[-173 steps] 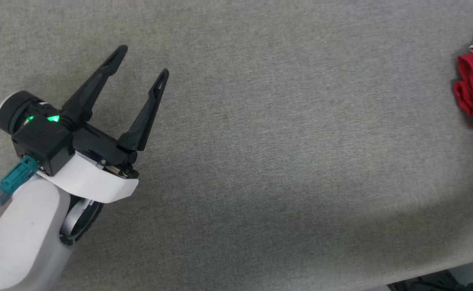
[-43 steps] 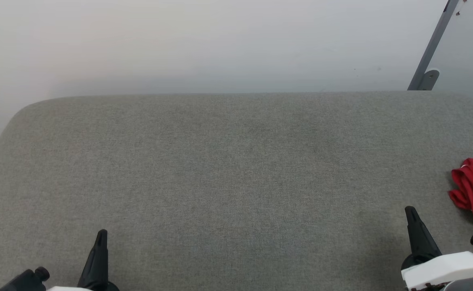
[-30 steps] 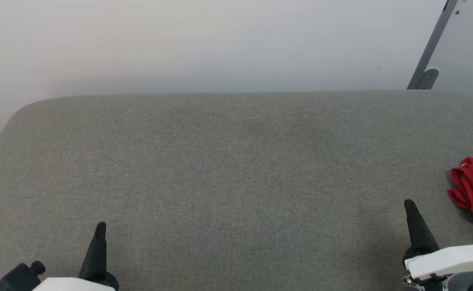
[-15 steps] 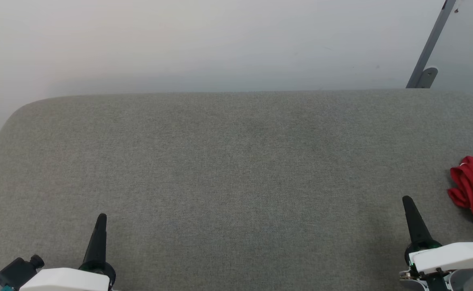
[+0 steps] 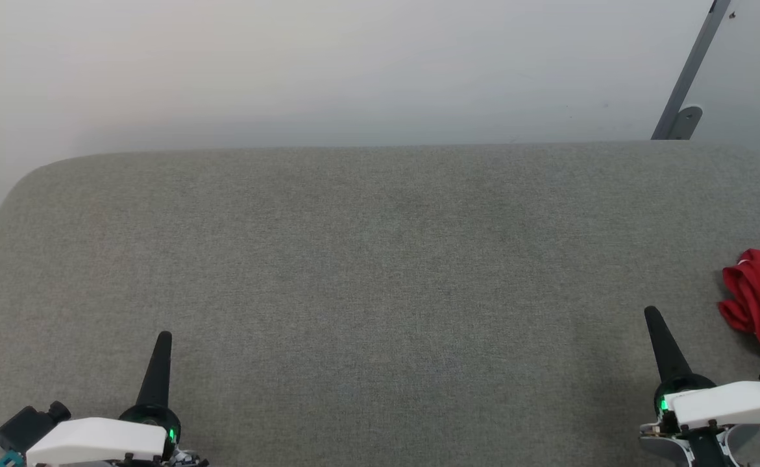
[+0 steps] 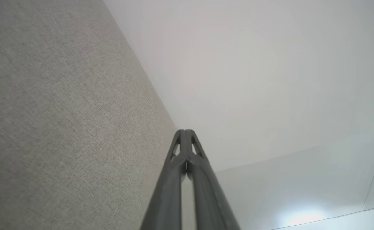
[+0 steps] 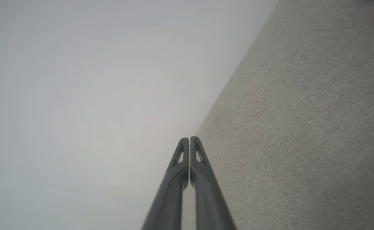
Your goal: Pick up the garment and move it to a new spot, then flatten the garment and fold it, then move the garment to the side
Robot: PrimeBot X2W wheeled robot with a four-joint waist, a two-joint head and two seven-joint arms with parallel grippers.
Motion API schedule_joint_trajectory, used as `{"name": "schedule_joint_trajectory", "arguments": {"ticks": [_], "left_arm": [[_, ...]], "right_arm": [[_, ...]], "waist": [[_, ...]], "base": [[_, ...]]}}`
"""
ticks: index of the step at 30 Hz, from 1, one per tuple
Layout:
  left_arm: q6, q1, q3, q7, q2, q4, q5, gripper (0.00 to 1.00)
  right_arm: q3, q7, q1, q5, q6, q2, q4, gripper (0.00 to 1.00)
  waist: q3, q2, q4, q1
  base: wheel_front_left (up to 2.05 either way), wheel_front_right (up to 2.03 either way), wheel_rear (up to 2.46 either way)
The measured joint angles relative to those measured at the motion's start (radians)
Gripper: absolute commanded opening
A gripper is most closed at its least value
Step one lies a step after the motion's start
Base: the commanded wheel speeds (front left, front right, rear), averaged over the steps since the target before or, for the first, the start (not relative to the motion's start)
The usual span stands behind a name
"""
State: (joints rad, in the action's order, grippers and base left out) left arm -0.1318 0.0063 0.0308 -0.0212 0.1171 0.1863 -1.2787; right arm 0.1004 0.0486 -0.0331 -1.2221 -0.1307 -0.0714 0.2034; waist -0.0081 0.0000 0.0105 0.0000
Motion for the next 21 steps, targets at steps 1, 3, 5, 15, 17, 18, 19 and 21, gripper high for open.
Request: {"name": "schedule_joint_trajectory", "arguments": {"ticks": [1,3,5,15,17,18,19,21], "left_arm": [[0.000,-0.003,0.001,0.004,-0.001,0.001,-0.014,0.00],[0.000,-0.003,0.003,0.009,-0.004,0.004,-0.028,0.00],[0.000,-0.007,0.006,0.014,-0.007,0.007,-0.042,0.00],[0.000,-0.031,0.018,0.039,-0.017,0.019,-0.112,0.00],[0.000,-0.039,0.020,0.040,-0.019,0.021,-0.130,0.00],[0.000,-0.042,0.021,0.043,-0.020,0.022,-0.139,0.00],[0.000,-0.043,0.022,0.048,-0.020,0.023,-0.145,0.00],[0.000,-0.044,0.025,0.049,-0.022,0.027,-0.157,0.00]], "right_arm": [[0.000,0.001,-0.002,-0.008,0.000,0.001,0.002,0.00],[0.001,0.004,-0.006,-0.026,0.000,0.001,0.002,0.00],[0.001,0.006,-0.010,-0.044,0.000,0.002,0.003,0.00],[0.004,0.022,-0.023,-0.125,0.000,0.006,0.014,0.00],[0.004,0.022,-0.027,-0.139,0.000,0.007,0.016,0.00],[0.004,0.024,-0.030,-0.147,0.000,0.007,0.016,0.00],[0.005,0.027,-0.031,-0.155,0.000,0.007,0.017,0.00],[0.005,0.030,-0.035,-0.171,0.000,0.008,0.019,0.00]], "waist": [[0.000,0.0000,0.000,0.0000],[0.001,0.0000,-0.001,0.0000],[0.001,0.0000,-0.001,0.0000],[0.003,0.0000,-0.003,0.0000],[0.004,0.0000,-0.003,0.0000],[0.004,0.0000,-0.003,0.0000],[0.004,0.0000,-0.004,0.0000],[0.004,0.0000,-0.004,0.0000]], "base": [[0.00,0.00,0.00],[0.00,0.00,0.00],[0.00,0.00,0.00],[0.00,0.00,0.00],[0.00,0.00,0.00],[0.00,0.00,0.00],[0.00,0.00,0.00],[0.00,0.00,0.00]]}}
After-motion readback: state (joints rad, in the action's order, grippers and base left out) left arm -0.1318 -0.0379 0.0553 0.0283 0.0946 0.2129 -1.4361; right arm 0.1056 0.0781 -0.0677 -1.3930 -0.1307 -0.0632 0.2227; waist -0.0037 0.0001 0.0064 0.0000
